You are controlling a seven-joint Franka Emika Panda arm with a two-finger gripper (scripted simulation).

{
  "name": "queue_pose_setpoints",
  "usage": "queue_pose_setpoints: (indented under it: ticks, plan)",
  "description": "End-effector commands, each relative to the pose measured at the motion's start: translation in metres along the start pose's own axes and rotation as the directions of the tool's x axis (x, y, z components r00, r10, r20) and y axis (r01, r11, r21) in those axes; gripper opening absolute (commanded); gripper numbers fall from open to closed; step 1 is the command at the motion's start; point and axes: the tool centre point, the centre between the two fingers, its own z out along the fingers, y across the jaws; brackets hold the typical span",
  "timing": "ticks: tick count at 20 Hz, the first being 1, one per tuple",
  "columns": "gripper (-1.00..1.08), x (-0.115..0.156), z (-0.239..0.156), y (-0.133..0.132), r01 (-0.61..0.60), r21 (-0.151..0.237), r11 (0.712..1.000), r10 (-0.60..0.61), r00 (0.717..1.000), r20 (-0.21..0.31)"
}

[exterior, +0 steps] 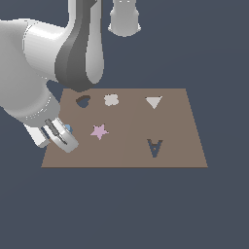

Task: Insert a designated object into the corresponding slot on a board.

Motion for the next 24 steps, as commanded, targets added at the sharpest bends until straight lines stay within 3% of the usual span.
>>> queue_pose_setpoints:
  ticks: [1,6,11,17,24]
  plan:
    - [-1.00,-0.002,-0.001,0.007,-0.085,0.000,0.996,0.085,0.996,-0.001]
    - [-1.00,-0.009,-0.002,0.024,-0.285,0.001,0.959,0.285,0.959,-0.001]
    - [-1.00,-0.021,-0.003,0.041,-0.497,0.001,0.868,0.497,0.868,-0.001]
    - [-1.00,-0.040,-0.004,0.057,-0.711,0.002,0.704,0.711,0.704,-0.001]
    - [-1.00,-0.065,-0.006,0.067,-0.887,0.002,0.462,0.887,0.462,0.000]
